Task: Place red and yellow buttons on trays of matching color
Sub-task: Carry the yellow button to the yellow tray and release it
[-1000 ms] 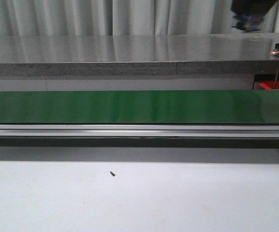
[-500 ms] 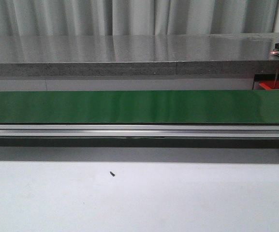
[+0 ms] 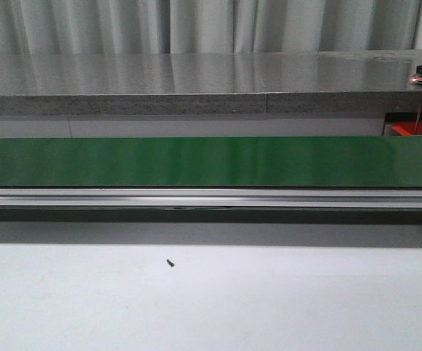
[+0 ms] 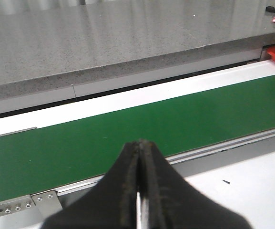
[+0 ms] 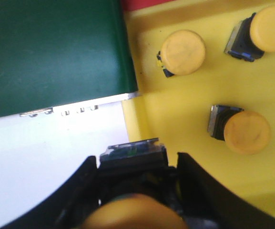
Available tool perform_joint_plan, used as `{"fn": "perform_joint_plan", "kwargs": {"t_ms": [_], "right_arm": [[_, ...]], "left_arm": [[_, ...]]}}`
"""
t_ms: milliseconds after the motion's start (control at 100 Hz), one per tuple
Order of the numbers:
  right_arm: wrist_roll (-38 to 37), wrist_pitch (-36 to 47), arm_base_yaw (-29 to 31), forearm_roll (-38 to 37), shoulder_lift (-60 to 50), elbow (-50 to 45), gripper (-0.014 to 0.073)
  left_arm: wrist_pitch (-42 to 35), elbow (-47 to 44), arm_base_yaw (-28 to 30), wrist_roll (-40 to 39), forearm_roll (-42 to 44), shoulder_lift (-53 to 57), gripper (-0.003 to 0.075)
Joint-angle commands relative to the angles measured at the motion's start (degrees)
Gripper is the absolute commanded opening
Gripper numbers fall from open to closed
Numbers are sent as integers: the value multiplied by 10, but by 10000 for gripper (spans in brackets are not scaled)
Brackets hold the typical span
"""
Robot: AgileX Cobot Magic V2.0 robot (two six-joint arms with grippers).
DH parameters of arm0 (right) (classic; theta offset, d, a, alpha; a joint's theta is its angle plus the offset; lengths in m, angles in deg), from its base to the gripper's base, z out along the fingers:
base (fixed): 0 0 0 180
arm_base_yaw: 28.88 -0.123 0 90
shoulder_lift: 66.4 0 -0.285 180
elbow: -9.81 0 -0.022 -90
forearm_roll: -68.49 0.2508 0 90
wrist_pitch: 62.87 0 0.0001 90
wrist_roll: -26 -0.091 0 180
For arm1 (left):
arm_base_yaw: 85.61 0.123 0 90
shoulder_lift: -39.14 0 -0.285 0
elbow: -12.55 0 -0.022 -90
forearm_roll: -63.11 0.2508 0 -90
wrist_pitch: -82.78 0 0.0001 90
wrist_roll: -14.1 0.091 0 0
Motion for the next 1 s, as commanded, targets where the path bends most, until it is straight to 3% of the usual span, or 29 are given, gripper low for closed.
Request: {"fn": "perform_joint_plan", "kwargs": {"t_ms": [0,520,990], "right_arm": [[-1,40,2,-5,-19,-9,200],[-1,149,4,-43,-15,-97,200],[-8,174,12,-45,62,-106,200]], "left_arm": [[-39,16,-5,0,-22,-5,-20],[-39,16,-5,0,-24,-5,-20],[-39,16,-5,0,-24,-5,-20]]}}
